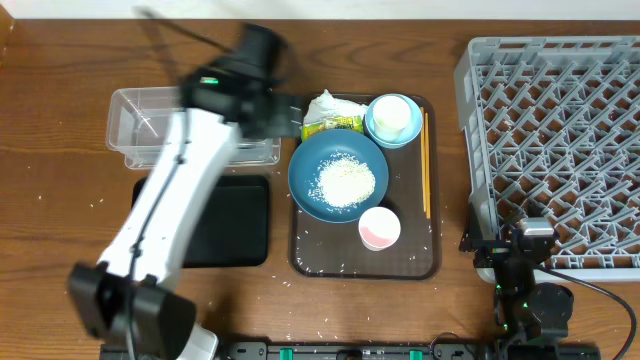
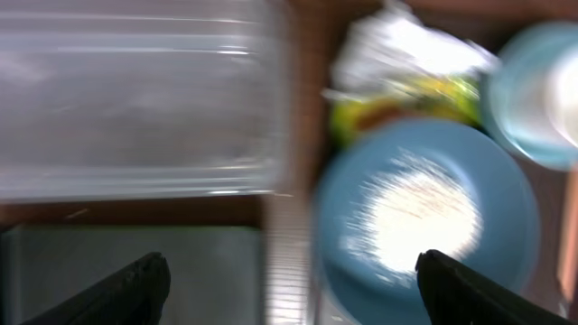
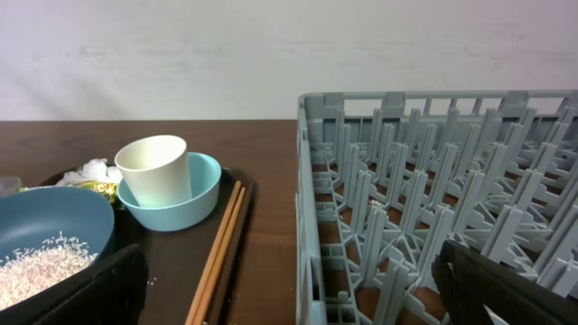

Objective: Sort waste into correct bins and load items into the dishwasher rack

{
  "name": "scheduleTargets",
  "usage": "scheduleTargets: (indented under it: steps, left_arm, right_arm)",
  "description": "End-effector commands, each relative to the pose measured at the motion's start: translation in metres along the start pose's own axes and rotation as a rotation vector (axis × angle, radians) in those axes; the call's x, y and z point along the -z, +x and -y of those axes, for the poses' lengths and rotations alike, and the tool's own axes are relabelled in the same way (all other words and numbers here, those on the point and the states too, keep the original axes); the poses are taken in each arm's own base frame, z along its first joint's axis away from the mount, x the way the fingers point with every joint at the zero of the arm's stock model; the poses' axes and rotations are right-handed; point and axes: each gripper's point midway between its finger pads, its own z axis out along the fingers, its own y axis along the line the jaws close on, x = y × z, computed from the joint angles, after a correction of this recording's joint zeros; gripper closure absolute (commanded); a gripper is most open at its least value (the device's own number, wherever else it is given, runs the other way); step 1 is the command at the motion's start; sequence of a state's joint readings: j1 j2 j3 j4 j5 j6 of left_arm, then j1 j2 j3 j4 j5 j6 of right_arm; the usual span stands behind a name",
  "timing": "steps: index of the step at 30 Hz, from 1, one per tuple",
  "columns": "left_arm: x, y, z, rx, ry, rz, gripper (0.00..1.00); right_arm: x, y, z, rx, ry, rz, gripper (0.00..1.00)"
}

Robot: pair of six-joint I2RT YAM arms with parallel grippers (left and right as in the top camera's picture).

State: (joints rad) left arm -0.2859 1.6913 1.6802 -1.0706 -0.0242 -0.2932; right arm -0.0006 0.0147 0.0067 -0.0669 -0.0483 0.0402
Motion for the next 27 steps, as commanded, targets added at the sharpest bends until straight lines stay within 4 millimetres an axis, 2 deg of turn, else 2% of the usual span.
scheduleTargets:
  steps: [1, 6, 11, 12, 15, 19, 21, 24, 27]
  left_arm:
    - [0.021, -0.013, -0.054, 0.172, -0.079, 0.05, 0.09]
    - [0.031, -0.005, -0.126, 0.348, -0.167, 0.02, 0.1]
    - [0.037, 0.009, -0.18, 0.488, -0.235, -0.018, 0.09]
    - [0.038, 0.011, -0.191, 0.522, -0.247, -0.019, 0.02]
    - [0.043, 0.019, -0.219, 0.666, -0.28, -0.015, 0.01]
    - [0.049, 0.03, -0.246, 0.831, -0.311, -0.012, 0.02]
    - [0.05, 0.033, -0.253, 0.868, -0.318, -0.009, 0.02]
    - [0.052, 0.035, -0.26, 0.888, -0.325, -0.007, 0.02]
    - [0.052, 0.035, -0.262, 0.893, -0.327, -0.004, 0.02]
  right_arm:
    - [0.0, 0.0, -0.003, 0.013, -0.008, 0.0, 0.01]
    - [0.0, 0.0, -0.003, 0.013, -0.008, 0.0, 0.01]
    - [0.0, 0.0, -0.003, 0.013, -0.008, 0.0, 0.01]
    - [0.0, 0.0, -0.003, 0.013, -0.008, 0.0, 0.01]
    - [0.0, 0.0, -0.003, 0.013, -0.008, 0.0, 0.01]
    - [0.0, 0.0, -0.002, 0.013, -0.008, 0.0, 0.01]
    - [0.0, 0.0, -0.002, 0.013, -0.008, 0.0, 0.01]
    - [0.0, 0.0, -0.003, 0.013, -0.008, 0.0, 0.01]
    - [0.001, -0.015, -0.011, -0.025, -0.058, 0.063, 0.01]
